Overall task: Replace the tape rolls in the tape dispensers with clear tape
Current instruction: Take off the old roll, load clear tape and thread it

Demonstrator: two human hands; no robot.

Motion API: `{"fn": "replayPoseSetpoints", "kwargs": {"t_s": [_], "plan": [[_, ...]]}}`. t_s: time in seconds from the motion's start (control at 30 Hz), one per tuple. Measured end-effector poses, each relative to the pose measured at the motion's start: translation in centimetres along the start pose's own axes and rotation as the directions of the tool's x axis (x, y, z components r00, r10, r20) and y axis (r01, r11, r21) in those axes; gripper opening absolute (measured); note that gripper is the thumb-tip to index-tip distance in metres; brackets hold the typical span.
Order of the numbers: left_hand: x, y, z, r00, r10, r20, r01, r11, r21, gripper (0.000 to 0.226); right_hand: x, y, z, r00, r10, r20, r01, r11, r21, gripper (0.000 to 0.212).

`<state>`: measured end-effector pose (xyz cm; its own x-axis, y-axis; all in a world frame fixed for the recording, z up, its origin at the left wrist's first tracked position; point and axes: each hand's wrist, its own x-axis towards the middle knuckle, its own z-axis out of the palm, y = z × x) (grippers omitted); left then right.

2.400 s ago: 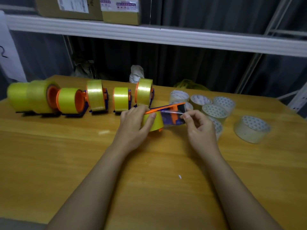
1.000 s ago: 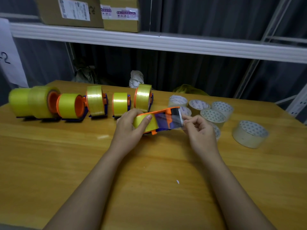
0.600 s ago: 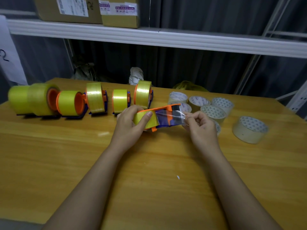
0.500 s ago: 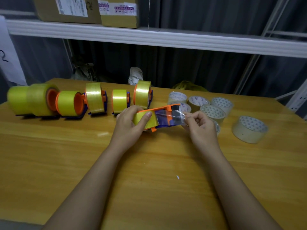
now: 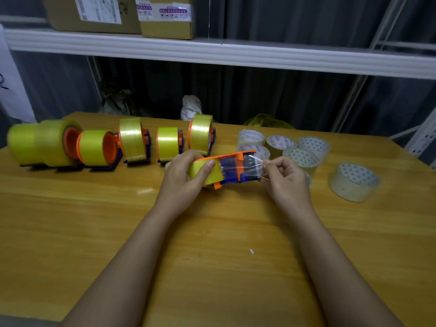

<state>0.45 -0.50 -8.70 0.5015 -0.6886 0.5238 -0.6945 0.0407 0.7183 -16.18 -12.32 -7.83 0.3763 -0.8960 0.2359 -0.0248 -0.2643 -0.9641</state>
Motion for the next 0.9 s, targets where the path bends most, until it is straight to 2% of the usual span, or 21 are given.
{"fn": "replayPoseSetpoints", "kwargs": {"t_s": [0.17, 0.43, 0.63, 0.73, 0.9], "plan": [[0.0, -0.05, -0.02, 1.0, 0.011, 0.002, -0.011, 1.0, 0.004, 0.031, -0.04, 0.05, 0.03, 1.0, -0.011, -0.003, 0.011, 1.0, 0.018, 0.017], [-0.09, 0.18, 0.12, 1.0, 0.019, 0.009, -0.019, 1.0, 0.001, 0.032, 0.05, 0.16, 0.12, 0.989, -0.128, -0.079, 0.125, 0.991, -0.045, 0.015], [-0.09, 0.06, 0.12, 0.999, -0.037, -0.019, 0.036, 0.998, -0.043, 0.025, -0.1, 0.05, 0.17, 0.992, -0.122, -0.028, 0.123, 0.992, 0.021, 0.018], [0.04, -0.07, 0.02, 0.998, -0.056, -0.021, 0.054, 0.995, -0.083, 0.02, -0.36, -0.07, 0.25, 0.989, -0.145, 0.019, 0.145, 0.989, -0.004, 0.017], [-0.13, 0.31, -0.02, 0.998, -0.061, 0.004, 0.061, 0.991, -0.117, 0.02, -0.16, -0.02, 0.12, 0.991, -0.131, -0.02, 0.131, 0.991, 0.015, 0.015]]}}
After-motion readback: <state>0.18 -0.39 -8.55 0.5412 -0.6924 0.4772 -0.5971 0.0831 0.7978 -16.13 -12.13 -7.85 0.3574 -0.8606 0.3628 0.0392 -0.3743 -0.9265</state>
